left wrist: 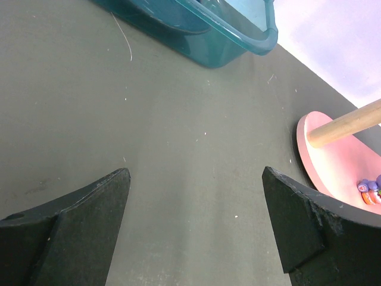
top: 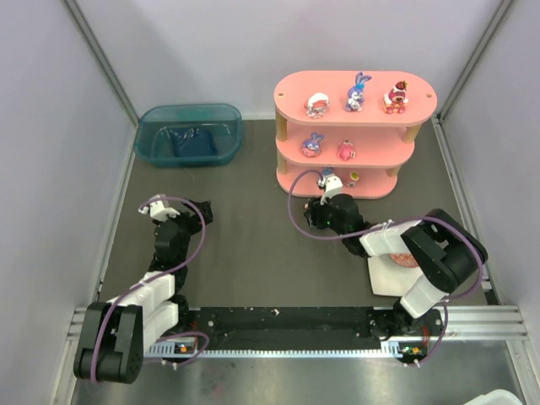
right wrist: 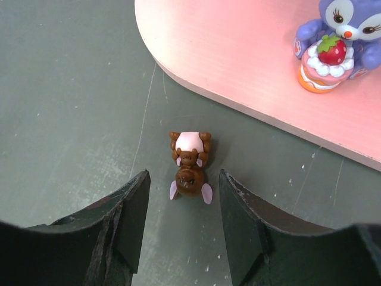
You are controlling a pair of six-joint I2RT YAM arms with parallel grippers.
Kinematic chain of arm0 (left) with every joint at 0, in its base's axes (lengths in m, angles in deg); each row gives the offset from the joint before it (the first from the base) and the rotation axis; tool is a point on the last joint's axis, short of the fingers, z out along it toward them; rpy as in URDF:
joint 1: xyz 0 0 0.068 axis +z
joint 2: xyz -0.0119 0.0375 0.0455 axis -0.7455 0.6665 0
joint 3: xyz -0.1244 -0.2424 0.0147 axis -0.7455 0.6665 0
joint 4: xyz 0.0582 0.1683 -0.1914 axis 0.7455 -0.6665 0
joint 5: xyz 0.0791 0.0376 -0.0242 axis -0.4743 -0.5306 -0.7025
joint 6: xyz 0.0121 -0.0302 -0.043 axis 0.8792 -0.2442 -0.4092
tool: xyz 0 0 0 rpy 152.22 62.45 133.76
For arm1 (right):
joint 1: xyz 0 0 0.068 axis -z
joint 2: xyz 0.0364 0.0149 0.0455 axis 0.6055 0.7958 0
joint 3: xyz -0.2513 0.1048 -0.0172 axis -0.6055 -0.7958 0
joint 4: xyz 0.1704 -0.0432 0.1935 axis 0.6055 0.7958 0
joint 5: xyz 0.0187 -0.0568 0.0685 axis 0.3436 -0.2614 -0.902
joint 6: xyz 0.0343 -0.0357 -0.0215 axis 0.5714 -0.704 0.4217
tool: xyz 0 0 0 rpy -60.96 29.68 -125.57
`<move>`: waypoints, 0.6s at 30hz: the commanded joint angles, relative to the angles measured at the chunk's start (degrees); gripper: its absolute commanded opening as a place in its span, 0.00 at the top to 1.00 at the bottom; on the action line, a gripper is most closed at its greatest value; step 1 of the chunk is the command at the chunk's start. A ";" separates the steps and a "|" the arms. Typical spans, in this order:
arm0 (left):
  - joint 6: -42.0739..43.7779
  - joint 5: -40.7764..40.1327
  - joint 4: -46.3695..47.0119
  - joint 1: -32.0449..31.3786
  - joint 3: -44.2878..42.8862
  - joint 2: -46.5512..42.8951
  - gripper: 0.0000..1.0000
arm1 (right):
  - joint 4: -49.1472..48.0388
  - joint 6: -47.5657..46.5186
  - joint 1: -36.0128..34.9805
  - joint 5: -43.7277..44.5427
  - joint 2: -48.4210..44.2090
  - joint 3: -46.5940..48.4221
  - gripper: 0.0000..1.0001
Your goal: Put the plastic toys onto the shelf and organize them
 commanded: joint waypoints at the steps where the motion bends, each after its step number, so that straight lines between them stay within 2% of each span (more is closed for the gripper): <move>1: 0.17 -0.22 2.81 0.27 -0.15 -0.59 0.02 | -1.15 -0.45 -0.51 0.96 1.31 2.55 0.50; 9: 0.08 -0.13 2.72 0.27 -0.15 -0.68 0.02 | -1.15 -0.01 -0.51 1.40 -0.09 1.67 0.50; 18: 0.26 -0.22 2.63 0.27 -0.06 -1.20 0.02 | 3.24 0.08 -0.60 0.00 -10.97 -1.41 0.37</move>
